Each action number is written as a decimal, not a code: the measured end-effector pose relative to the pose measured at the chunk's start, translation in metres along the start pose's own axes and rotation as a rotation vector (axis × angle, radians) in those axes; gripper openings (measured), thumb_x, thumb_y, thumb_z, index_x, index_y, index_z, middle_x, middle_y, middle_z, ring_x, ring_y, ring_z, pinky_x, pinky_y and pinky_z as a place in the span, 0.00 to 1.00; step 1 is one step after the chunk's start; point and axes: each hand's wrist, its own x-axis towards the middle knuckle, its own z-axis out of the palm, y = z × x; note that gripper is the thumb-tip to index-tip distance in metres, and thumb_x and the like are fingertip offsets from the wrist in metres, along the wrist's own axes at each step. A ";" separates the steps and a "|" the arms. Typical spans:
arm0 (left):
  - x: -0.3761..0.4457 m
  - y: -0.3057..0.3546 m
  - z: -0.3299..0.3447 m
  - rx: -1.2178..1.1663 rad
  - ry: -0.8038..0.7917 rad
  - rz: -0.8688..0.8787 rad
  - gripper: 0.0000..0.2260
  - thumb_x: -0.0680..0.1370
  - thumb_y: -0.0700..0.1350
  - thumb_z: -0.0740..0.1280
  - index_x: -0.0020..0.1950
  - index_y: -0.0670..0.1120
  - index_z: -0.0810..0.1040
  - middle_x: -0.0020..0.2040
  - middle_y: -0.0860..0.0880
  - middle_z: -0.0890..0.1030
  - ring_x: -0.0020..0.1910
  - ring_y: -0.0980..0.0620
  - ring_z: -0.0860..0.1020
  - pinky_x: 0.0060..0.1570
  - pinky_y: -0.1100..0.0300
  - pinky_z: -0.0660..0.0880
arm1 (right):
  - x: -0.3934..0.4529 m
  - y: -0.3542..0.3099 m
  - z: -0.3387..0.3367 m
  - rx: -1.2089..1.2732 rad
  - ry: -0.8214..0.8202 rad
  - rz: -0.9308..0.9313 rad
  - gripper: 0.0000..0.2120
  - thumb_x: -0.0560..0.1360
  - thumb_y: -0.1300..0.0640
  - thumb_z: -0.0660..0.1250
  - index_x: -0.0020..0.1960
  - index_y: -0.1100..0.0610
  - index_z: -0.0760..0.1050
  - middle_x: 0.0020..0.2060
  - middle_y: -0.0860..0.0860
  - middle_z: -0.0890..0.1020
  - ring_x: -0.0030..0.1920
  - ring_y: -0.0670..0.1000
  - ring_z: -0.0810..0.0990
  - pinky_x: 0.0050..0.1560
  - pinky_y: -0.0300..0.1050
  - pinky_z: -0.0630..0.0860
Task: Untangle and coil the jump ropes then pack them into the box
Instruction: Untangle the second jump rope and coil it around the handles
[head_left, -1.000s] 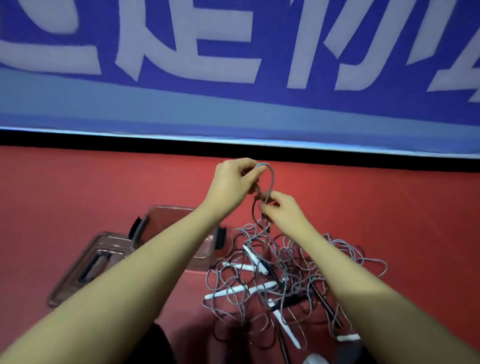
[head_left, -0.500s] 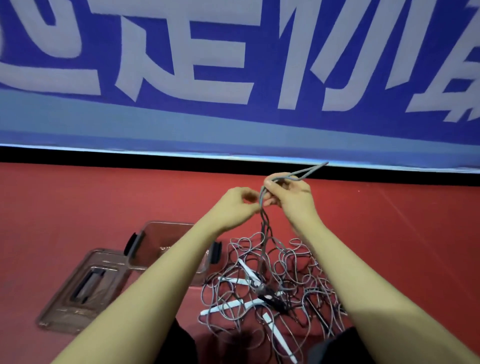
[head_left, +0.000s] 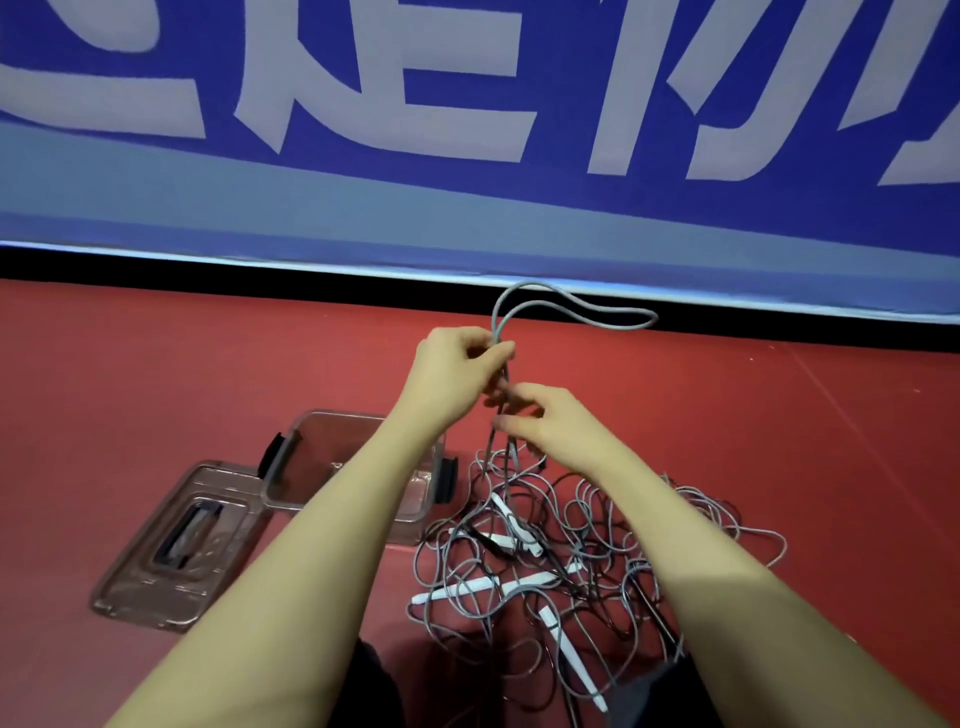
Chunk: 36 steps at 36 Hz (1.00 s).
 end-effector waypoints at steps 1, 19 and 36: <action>0.000 0.001 0.000 0.021 0.016 0.011 0.11 0.77 0.44 0.67 0.37 0.40 0.80 0.28 0.48 0.80 0.27 0.55 0.77 0.39 0.59 0.77 | 0.002 -0.001 0.003 -0.033 0.020 -0.017 0.06 0.74 0.57 0.69 0.51 0.55 0.79 0.42 0.53 0.79 0.35 0.45 0.72 0.35 0.39 0.68; -0.014 -0.007 -0.003 0.031 -0.332 -0.166 0.05 0.77 0.42 0.67 0.45 0.45 0.82 0.32 0.50 0.75 0.35 0.53 0.70 0.38 0.60 0.68 | 0.011 -0.026 -0.007 0.416 0.471 -0.103 0.11 0.77 0.57 0.67 0.37 0.59 0.79 0.26 0.48 0.78 0.24 0.42 0.74 0.31 0.35 0.73; -0.009 -0.008 0.014 -0.002 -0.111 0.001 0.03 0.75 0.42 0.71 0.41 0.44 0.81 0.31 0.49 0.78 0.31 0.57 0.70 0.35 0.56 0.69 | 0.011 -0.035 -0.010 0.947 0.472 0.010 0.12 0.78 0.56 0.65 0.39 0.61 0.78 0.31 0.52 0.80 0.29 0.48 0.77 0.29 0.37 0.74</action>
